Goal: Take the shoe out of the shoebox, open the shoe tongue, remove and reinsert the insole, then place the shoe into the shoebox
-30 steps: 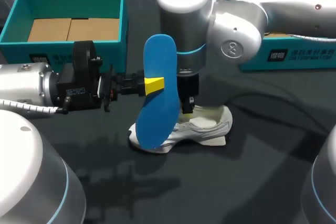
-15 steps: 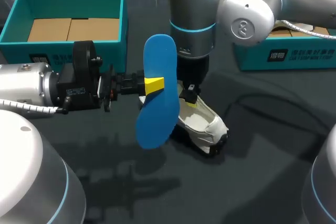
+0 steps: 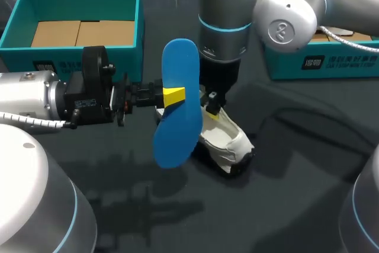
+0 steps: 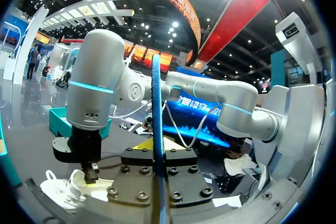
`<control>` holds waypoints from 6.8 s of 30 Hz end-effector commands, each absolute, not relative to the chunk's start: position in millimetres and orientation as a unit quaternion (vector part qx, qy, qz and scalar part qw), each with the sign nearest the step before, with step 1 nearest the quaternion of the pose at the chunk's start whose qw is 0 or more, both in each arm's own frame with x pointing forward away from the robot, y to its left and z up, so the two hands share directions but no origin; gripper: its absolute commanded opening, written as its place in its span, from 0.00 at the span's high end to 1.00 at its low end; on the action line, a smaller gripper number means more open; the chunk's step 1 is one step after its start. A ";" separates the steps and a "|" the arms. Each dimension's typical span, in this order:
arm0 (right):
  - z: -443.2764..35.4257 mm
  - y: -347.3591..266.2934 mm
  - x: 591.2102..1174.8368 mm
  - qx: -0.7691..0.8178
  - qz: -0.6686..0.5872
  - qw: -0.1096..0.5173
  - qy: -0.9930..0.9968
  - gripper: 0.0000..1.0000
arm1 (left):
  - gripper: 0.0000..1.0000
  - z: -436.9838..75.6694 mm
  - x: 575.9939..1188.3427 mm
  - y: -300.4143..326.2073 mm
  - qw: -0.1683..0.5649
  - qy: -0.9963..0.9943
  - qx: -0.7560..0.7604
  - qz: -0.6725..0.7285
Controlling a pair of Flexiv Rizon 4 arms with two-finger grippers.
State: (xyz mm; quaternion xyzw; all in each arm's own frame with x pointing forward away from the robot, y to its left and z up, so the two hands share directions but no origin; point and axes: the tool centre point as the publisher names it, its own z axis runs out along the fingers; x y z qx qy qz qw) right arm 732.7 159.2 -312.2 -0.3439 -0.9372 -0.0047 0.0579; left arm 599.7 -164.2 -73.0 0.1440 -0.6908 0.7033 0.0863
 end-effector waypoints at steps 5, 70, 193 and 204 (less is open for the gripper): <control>-310.3 158.0 720.3 -0.575 -0.042 0.055 -0.815 1.00 | 1.00 -74.5 599.3 -166.2 0.085 -0.690 0.145 0.704; -341.4 146.6 727.4 -0.633 -0.106 0.125 -0.756 0.00 | 1.00 -74.5 599.3 -166.2 0.085 -0.690 0.145 0.704; -172.6 152.2 775.7 -0.480 -0.498 0.330 -0.642 0.00 | 1.00 -169.5 731.9 -226.9 -0.509 -0.493 -0.551 0.441; -169.4 161.5 777.3 -0.465 -0.506 0.334 -0.644 0.52 | 1.00 -173.6 734.5 -241.2 -0.507 -0.500 -0.546 0.441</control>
